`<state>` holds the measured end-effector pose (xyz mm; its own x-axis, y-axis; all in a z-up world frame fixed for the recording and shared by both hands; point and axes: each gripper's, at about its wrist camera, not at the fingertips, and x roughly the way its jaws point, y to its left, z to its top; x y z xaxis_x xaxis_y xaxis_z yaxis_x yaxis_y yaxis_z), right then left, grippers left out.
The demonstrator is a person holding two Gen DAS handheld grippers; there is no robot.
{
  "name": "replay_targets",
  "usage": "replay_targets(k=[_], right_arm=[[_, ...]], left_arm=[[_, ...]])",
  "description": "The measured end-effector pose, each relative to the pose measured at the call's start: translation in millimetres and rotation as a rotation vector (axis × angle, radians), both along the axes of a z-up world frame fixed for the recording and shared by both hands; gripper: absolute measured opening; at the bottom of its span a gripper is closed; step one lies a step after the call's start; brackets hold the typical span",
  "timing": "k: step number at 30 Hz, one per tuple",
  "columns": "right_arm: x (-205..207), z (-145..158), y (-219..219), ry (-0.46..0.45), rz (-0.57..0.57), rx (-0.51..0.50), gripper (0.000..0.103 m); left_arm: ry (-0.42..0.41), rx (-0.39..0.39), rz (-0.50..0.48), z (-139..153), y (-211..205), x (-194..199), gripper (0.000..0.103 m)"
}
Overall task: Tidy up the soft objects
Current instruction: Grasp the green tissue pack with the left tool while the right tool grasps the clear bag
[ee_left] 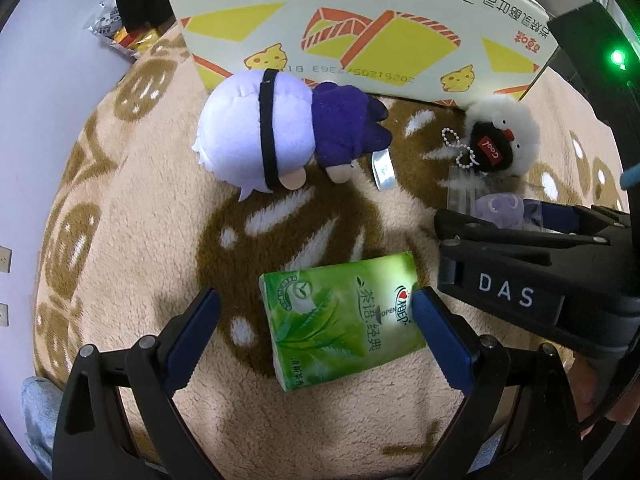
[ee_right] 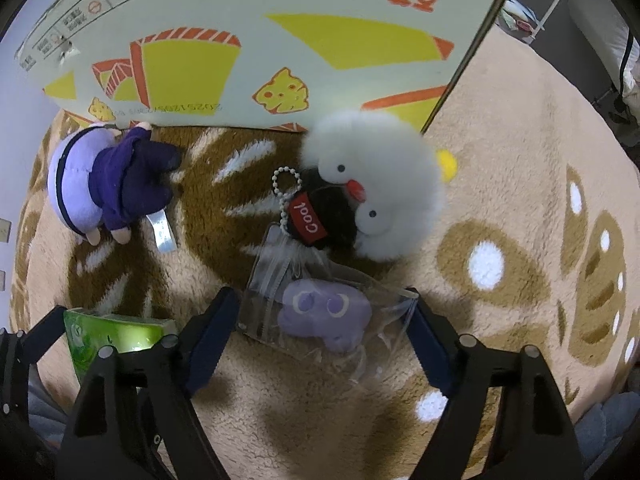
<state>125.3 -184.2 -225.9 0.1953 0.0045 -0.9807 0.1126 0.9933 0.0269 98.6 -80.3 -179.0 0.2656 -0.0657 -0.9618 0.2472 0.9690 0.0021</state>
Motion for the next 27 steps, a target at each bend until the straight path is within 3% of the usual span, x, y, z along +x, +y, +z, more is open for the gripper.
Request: replay_targets(k=[4,10,17,27], right_arm=[[-0.7,0.2,2.3,0.005,0.004,-0.007,0.081],[-1.7,2.3,-5.5,0.009,0.005,-0.006,0.078],[-0.9,13.0,-4.3,0.008,0.018,-0.031,0.077],[-1.8,23.4,-7.1,0.008,0.000,-0.006,0.064]], left_arm=[[0.025,-0.028,-0.004,-2.1,0.2,0.3,0.091],[0.020,-0.039,-0.037,2.4,-5.3,-2.6,0.077],[0.016,-0.046,-0.051,5.1,-6.0,-1.2,0.074],[-0.041,0.011,-0.023,16.6,2.5,4.8,0.073]])
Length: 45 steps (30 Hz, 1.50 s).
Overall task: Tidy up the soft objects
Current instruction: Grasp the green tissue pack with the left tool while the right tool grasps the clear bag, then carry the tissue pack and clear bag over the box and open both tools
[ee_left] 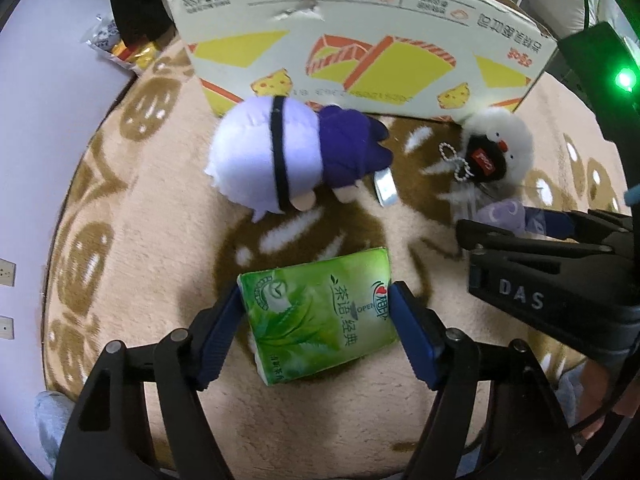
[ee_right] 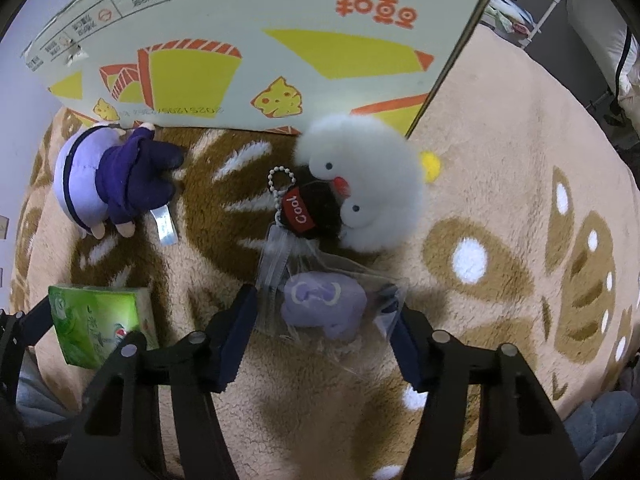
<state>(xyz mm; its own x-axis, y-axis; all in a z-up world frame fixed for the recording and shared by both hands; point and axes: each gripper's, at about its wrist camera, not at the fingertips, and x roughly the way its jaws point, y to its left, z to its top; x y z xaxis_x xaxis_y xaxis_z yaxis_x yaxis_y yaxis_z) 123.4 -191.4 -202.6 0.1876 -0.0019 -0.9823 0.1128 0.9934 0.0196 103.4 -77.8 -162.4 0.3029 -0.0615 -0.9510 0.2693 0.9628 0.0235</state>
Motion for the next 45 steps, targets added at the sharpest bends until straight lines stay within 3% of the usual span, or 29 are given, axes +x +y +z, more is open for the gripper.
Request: replay_targets(k=[2,9,12,18,23,37,45], right_arm=[[-0.4,3.2,-6.8,0.000,0.002,0.002,0.062],[-8.3,19.5,5.0,-0.044,0.050,0.001,0.022],[-13.5,27.7,6.8,-0.058,0.058,0.046,0.014],[-31.0,44.6,8.4,-0.091,0.070,0.064,0.012],[-49.5,75.0,-3.2,-0.171,0.059,0.107,0.012],[-78.2,163.9,-15.9,-0.606,0.044,0.046,0.012],[-78.1,190.5,-12.8,-0.759,0.042,0.023,0.012]], left_arm=[[-0.017,0.012,0.004,2.8,2.0,0.8,0.073],[-0.088,0.010,0.032,17.5,15.9,7.3,0.072],[-0.127,0.016,0.041,25.7,20.0,4.1,0.072],[-0.202,0.008,0.050,46.3,25.0,-3.6,0.072],[-0.302,0.000,0.052,70.1,30.4,-13.1,0.072],[-0.593,-0.085,0.028,130.0,40.1,-29.3,0.072],[-0.691,-0.113,0.018,157.0,35.8,-22.6,0.072]])
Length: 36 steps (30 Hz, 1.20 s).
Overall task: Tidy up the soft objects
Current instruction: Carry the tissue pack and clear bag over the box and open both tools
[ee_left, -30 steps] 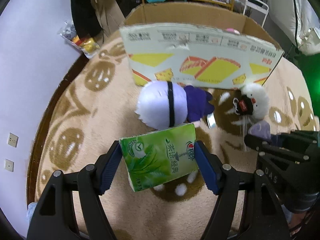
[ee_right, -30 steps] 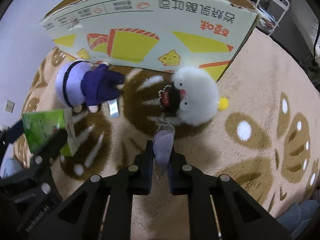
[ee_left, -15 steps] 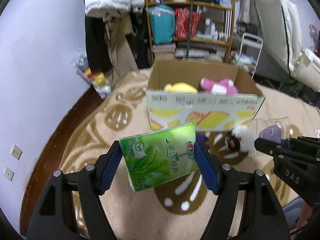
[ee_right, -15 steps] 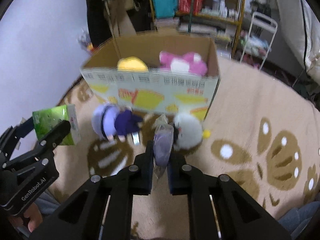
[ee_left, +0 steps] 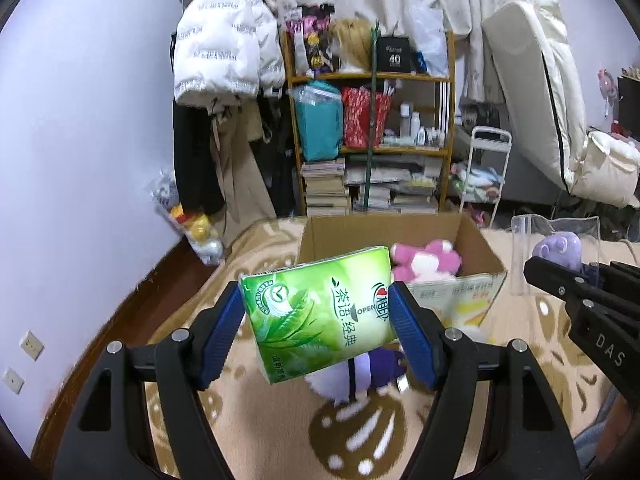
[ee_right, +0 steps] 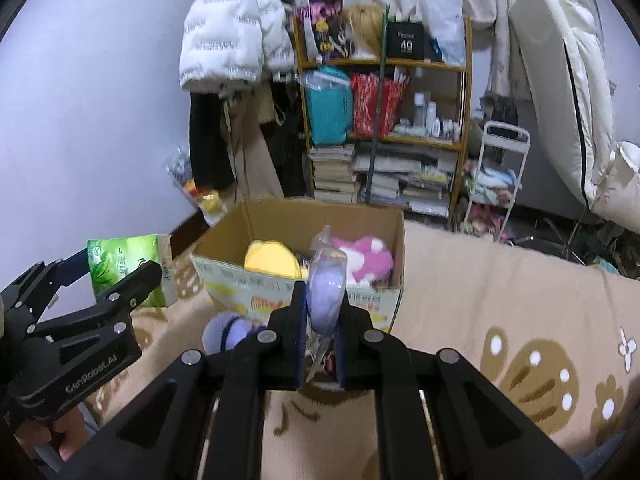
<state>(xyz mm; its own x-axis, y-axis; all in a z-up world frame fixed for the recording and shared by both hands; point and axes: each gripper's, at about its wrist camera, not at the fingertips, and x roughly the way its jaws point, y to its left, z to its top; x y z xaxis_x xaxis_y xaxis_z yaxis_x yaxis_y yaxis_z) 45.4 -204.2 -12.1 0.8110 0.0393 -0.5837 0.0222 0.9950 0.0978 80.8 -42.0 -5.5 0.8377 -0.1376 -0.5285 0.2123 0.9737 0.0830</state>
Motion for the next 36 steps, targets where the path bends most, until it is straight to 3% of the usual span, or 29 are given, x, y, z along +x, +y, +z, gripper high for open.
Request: replay_targets(k=[10,18,24,31,36], right_arm=[[11.5,27.4,-17.5,-0.137,-0.028,0.019,0.012],[33.8,30.5,-28.4,-0.178,-0.025,0.039,0.012],[48.2,17.7,-31.1,-0.171,-0.009,0.065,0.013],[67.7,-6.6,-33.5,-0.124,-0.008,0.071,0.013],[81.5,-27.4,-39.1,-0.070,-0.002,0.091,0.013]], left_arm=[[-0.091,0.005,-0.030,36.1,-11.3,18.2,0.072],[-0.116,0.027,-0.050,40.6,-22.5,45.5,0.072],[-0.127,0.040,-0.058,31.1,-27.1,61.2,0.072],[-0.038,-0.017,-0.074,8.1,-28.1,87.6,0.072],[-0.008,0.003,-0.077,-9.4,-31.6,97.3,0.072]])
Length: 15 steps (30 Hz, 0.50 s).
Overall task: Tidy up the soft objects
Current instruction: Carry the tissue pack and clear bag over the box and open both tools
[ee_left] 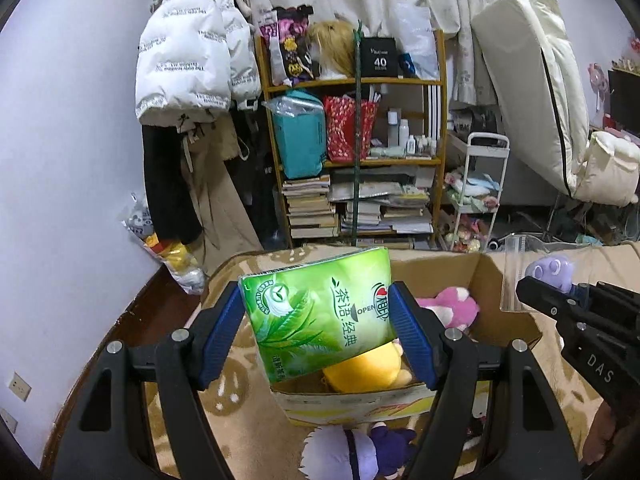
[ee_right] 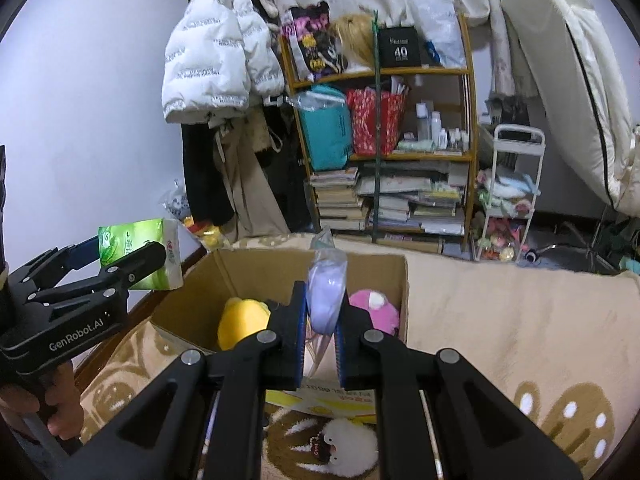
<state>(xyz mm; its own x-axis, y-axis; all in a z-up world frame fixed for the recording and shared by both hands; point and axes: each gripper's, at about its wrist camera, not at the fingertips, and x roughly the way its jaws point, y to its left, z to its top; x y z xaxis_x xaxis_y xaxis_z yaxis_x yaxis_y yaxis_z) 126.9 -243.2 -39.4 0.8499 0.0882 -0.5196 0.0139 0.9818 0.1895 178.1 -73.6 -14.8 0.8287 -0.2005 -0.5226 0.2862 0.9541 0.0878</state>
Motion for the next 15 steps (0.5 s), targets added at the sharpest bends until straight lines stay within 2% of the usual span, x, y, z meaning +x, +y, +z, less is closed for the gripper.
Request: replay_targets(k=[7,12,15], right_arm=[[14.6,-26.4,-11.2,0.116,-0.010,0.061,0.013],[16.0,-29.9,-12.3,0.143,-0.005,0.049,0.014],[14.7,-30.9,-12.2,0.149,-0.007,0.042,0.015]], left_arm=[[0.094,0.014,-0.003,-27.7,-6.4,10.9,0.074],[0.136,0.028,-0.009,-36.0,-11.4,10.0,0.075],[0.128,0.036,-0.007,-37.2,-13.2,6.5,0.078]])
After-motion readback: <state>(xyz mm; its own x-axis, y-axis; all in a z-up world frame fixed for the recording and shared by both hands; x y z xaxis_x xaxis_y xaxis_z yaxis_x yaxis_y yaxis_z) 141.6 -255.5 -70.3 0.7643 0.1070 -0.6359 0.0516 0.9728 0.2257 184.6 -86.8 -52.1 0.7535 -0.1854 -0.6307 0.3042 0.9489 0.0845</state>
